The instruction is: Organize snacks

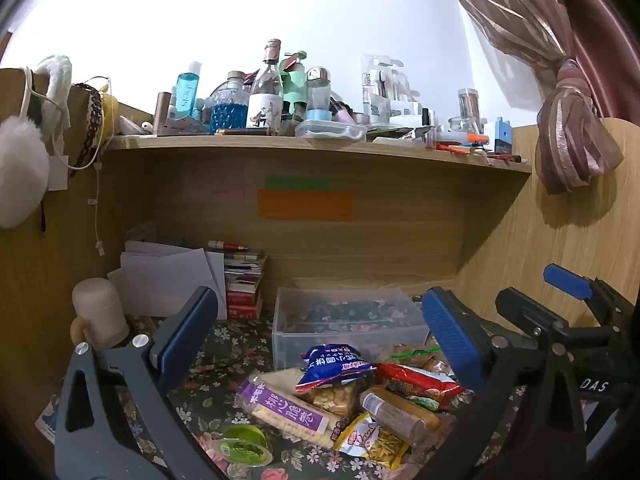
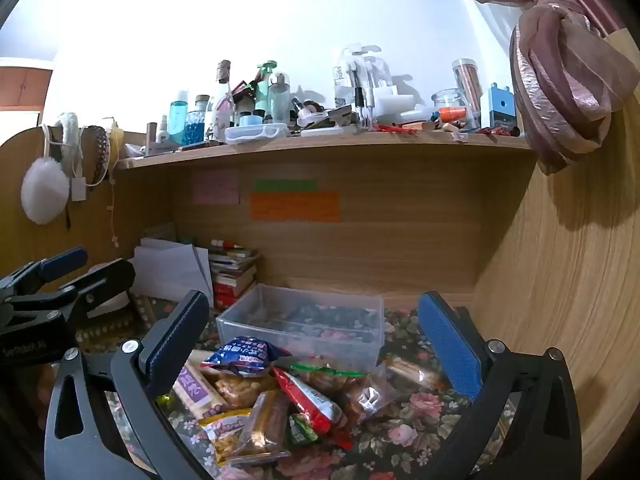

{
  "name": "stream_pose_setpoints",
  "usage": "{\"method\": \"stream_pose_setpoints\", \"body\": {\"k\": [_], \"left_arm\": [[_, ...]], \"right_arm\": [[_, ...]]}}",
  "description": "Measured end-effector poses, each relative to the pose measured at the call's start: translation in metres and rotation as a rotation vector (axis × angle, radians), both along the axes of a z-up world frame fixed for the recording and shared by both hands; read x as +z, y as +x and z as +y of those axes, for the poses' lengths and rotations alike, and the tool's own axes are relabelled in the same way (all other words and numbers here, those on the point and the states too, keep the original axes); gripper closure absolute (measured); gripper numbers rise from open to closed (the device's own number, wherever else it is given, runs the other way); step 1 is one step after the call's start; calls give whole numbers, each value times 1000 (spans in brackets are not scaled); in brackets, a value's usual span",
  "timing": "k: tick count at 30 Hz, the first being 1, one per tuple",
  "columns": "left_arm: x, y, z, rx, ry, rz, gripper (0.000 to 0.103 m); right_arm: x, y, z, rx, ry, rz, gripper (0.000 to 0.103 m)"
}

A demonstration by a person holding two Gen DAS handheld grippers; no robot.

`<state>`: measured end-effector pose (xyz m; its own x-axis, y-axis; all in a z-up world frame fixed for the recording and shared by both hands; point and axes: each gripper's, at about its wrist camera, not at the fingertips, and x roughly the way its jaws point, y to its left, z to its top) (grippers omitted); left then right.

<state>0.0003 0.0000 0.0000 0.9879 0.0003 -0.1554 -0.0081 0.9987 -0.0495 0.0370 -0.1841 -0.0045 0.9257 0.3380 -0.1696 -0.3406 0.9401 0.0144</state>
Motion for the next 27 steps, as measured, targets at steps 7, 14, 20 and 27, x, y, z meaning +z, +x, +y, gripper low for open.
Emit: {"method": "stream_pose_setpoints", "body": {"k": [7,14,20,27], "left_arm": [[-1,0,-1,-10,1,8,0],[-4,7,1,-14,-15,25,0],[-6,9,0,-20,-8,29,0],[-7,15,2,-17,-5,33,0]], "right_arm": [[-1,0,-2,-8,-2,6,0],[-3,2,-4,-10,1,4,0],[-2,1,-4,-5,1,3,0],[1,3,-5,-8,8,6,0]]}}
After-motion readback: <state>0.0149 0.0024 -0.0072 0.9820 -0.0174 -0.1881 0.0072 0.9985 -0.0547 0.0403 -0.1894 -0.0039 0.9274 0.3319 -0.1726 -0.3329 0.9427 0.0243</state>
